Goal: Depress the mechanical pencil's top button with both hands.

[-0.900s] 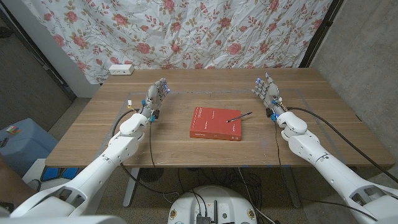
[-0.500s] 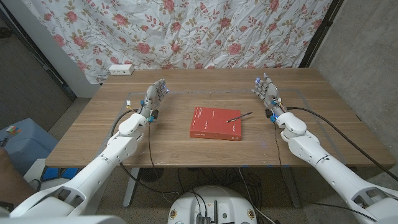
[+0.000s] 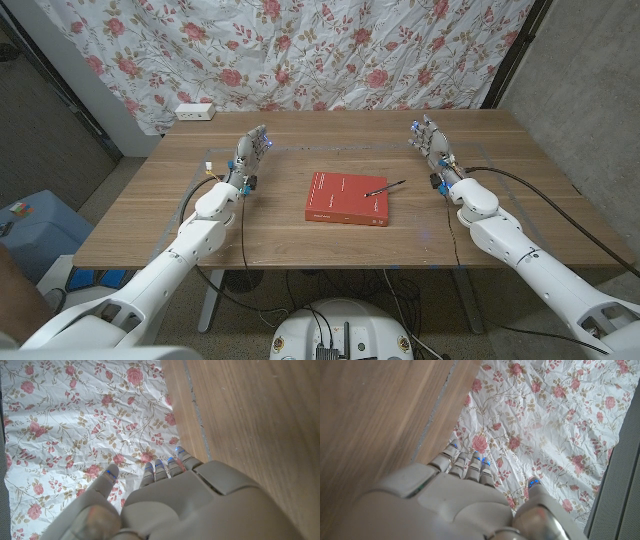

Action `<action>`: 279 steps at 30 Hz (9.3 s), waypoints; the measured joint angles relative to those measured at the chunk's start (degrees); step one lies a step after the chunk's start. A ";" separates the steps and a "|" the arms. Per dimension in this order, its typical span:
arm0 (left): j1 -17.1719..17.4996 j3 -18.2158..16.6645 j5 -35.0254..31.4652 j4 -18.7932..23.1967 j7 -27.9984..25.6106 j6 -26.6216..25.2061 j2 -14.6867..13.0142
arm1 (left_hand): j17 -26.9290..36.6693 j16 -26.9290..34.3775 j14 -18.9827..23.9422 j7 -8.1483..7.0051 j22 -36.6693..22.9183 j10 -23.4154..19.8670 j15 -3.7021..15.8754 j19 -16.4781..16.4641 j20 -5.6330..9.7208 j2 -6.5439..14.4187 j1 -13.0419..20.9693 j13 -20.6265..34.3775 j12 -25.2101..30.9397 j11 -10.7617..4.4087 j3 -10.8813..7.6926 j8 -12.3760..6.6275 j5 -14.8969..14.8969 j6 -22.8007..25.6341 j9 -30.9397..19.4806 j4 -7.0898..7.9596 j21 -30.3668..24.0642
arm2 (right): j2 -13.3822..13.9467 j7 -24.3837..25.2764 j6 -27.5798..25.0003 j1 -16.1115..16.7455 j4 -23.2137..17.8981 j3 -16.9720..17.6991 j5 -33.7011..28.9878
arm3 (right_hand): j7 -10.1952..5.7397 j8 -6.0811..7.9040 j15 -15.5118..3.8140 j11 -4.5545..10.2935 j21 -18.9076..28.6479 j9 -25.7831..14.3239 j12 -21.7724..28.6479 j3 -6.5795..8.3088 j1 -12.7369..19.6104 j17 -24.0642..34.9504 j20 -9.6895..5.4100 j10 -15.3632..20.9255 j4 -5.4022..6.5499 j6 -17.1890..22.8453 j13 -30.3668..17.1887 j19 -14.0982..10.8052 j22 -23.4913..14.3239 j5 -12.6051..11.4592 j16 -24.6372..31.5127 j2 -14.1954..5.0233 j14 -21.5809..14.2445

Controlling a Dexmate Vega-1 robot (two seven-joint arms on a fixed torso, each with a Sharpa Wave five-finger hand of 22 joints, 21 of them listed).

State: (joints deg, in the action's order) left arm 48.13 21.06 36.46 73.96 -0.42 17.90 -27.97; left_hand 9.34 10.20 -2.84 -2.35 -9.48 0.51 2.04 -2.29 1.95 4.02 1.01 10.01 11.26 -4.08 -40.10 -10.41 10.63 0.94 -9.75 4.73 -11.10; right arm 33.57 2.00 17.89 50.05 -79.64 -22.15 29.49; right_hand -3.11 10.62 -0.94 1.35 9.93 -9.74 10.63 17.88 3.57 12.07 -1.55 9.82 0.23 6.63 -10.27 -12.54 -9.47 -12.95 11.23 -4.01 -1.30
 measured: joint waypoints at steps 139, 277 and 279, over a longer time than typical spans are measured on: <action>7.62 -0.76 -5.83 11.72 -14.10 -4.01 -1.40 | 0.12 0.00 3.37 -1.33 0.02 -3.99 -0.10 -2.04 0.20 0.37 0.07 -0.12 0.00 -1.34 -0.93 0.01 0.00 3.99 0.03 0.49 0.01 | 27.68 -25.22 -20.64 -6.15 -34.84 -11.07 -74.79 | -8.89 4.45 -0.39 10.54 0.90 -0.52 1.73 10.44 37.17 -1.41 4.72 11.78 -10.41 7.94 -0.27 2.00 -0.01 2.58 2.24 10.77 -1.29; 9.68 -1.05 -5.05 13.97 -16.41 -6.73 -1.50 | 0.12 0.00 4.39 -0.82 0.02 -4.80 -0.30 -3.98 0.10 0.37 0.07 -0.01 0.00 -1.13 -0.87 0.01 0.00 4.70 0.03 1.65 0.01 | 23.86 -6.68 -12.40 -6.37 -22.65 -14.98 -83.34 | -9.66 15.09 -1.74 11.25 0.90 -2.40 0.58 0.84 58.93 0.84 -0.94 51.19 -8.59 48.18 -0.54 -13.08 0.02 1.89 6.77 4.81 -26.99; 9.66 -1.02 -5.05 13.89 -16.41 -6.73 -1.44 | 0.11 0.00 4.39 -0.82 0.02 -4.80 -0.30 -3.98 0.10 0.37 0.07 -0.01 0.00 -1.13 -0.87 0.01 0.00 4.70 0.03 1.65 0.01 | 23.89 -6.42 -12.28 -6.37 -22.64 -14.99 -83.33 | -9.59 15.49 -1.93 11.48 0.90 -2.41 0.58 0.31 58.46 0.87 -1.02 51.78 -8.46 48.84 -0.54 -13.16 0.02 1.89 6.90 4.34 -27.17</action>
State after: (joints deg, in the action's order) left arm 57.78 20.04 31.41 87.85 -16.83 11.17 -29.42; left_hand 9.45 10.20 1.54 -3.17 -9.45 -4.28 1.74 -6.27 2.05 4.39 1.08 9.99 11.26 -5.21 -40.97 -10.40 10.62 5.64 -9.72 6.38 -11.09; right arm 57.46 -4.42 5.61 43.68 -102.27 -37.14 -53.85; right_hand -12.69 26.11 -2.86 12.83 10.83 -12.16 11.22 18.19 62.03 12.94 -2.57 61.60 -8.23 55.47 -10.82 -25.70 -9.45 -11.07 18.13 0.33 -28.48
